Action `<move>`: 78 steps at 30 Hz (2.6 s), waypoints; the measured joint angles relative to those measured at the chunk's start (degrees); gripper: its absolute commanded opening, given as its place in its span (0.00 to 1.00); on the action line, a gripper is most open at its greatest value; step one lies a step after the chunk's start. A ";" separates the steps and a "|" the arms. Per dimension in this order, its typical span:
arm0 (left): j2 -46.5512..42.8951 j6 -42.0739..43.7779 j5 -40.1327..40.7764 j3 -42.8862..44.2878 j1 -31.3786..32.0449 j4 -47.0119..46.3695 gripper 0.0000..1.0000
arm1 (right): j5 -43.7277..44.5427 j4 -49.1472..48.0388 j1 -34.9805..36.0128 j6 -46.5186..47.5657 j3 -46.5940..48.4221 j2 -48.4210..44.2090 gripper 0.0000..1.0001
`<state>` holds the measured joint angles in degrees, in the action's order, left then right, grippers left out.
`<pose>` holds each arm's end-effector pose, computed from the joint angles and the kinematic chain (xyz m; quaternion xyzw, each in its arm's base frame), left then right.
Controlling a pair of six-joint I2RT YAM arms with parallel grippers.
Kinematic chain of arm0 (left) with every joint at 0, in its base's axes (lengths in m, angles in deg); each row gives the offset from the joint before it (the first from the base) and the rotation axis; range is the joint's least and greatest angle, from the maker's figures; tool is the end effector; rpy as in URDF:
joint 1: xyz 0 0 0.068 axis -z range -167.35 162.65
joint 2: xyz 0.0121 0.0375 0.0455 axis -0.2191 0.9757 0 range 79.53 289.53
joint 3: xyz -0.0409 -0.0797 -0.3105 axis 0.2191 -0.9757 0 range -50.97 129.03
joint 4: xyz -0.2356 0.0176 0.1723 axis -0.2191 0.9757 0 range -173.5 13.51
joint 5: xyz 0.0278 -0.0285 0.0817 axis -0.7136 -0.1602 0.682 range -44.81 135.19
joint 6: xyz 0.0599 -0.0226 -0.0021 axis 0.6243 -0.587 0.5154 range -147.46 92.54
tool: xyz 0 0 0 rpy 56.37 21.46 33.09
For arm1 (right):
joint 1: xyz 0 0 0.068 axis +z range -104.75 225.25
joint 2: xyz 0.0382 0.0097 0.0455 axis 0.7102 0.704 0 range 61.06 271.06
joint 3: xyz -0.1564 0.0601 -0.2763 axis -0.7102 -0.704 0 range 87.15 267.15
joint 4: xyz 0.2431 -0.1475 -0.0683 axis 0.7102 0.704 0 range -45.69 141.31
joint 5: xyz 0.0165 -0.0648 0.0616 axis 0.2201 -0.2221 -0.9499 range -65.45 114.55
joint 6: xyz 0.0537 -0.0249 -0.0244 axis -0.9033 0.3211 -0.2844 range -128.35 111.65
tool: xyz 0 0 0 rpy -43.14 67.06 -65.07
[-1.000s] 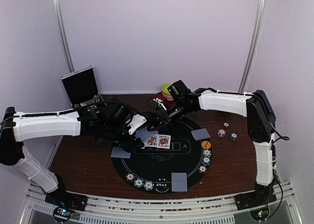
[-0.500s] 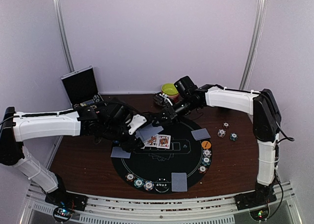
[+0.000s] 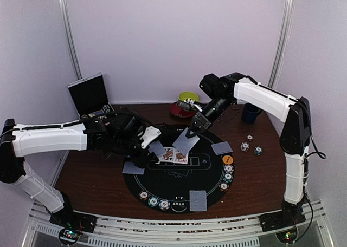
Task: Distribute texas hold em gaming equipment
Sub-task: Place the poker card in the community card area.
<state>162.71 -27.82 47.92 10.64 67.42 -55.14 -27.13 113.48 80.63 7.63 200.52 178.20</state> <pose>0.1995 -0.2782 0.2861 0.4221 0.8391 -0.1387 0.3140 0.3654 0.3073 0.3359 -0.4440 0.7741 0.4473 0.0590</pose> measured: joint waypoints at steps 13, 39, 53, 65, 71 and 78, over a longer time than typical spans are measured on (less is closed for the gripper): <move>-0.39 -0.02 -0.11 -0.09 0.11 -0.02 0.63 | 13.49 7.61 0.07 11.56 0.04 8.13 0.00; -0.70 -0.04 -0.15 -0.11 0.33 0.00 0.63 | 30.25 7.63 2.80 19.67 10.23 19.67 0.05; -0.70 -0.04 -0.13 -0.11 0.35 -0.02 0.63 | 36.94 7.34 2.89 21.42 13.55 23.78 0.12; -0.70 -0.07 -0.11 -0.11 0.37 0.00 0.63 | 40.65 5.05 3.58 22.45 13.68 23.80 0.21; -0.70 -0.11 -0.09 -0.11 0.37 0.00 0.63 | 41.94 4.11 4.87 23.10 13.68 23.80 0.21; -0.70 -0.15 -0.09 -0.11 0.37 0.00 0.63 | 43.30 3.02 5.68 23.17 13.68 23.80 0.34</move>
<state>162.01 -27.97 47.83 10.53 67.79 -55.14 16.17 116.50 86.31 30.80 214.20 202.01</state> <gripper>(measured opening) 0.633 0.255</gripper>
